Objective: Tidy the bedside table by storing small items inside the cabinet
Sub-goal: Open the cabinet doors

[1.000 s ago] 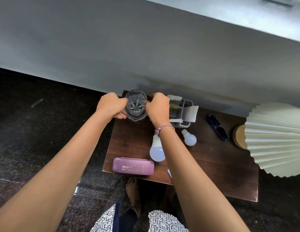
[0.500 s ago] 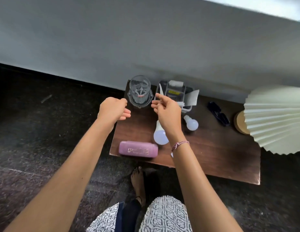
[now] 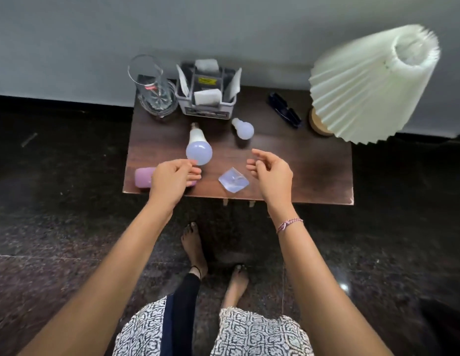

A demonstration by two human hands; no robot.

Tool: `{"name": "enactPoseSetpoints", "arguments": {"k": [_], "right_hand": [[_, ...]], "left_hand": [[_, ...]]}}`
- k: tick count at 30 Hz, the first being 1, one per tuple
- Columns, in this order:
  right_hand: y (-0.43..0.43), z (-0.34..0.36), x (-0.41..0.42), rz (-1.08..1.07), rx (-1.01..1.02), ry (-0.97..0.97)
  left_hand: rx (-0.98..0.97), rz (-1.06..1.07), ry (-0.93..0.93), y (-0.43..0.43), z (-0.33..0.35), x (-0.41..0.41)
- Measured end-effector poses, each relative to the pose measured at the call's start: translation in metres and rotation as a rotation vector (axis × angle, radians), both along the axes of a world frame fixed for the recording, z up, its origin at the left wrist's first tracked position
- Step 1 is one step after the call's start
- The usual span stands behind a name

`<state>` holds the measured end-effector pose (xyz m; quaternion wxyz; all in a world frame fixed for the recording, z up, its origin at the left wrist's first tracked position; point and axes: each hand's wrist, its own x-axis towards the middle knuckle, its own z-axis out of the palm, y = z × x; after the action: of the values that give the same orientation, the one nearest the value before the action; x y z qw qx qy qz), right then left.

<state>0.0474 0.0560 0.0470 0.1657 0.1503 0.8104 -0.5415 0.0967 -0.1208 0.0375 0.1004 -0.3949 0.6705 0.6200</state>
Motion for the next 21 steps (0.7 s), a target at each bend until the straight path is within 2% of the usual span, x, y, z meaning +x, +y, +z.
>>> {"name": "enactPoseSetpoints", "arguments": {"k": [9,13,18,21], "right_hand": [[0.051,-0.044,0.046,-0.050,-0.028,-0.067],[0.065,-0.084,0.069,-0.083,-0.020,-0.126],[0.068,-0.134,0.083,0.170,-0.026,-0.247],[0.063,-0.156,0.081,0.218,-0.007,-0.293]], "left_hand": [[-0.018,-0.039,0.020,0.063,-0.028,0.047],[0.040,0.010,-0.073,0.078,-0.066,0.061],[0.010,-0.064,-0.106,0.085,-0.119,0.069],[0.068,-0.084,-0.070,0.087,-0.145,0.063]]}}
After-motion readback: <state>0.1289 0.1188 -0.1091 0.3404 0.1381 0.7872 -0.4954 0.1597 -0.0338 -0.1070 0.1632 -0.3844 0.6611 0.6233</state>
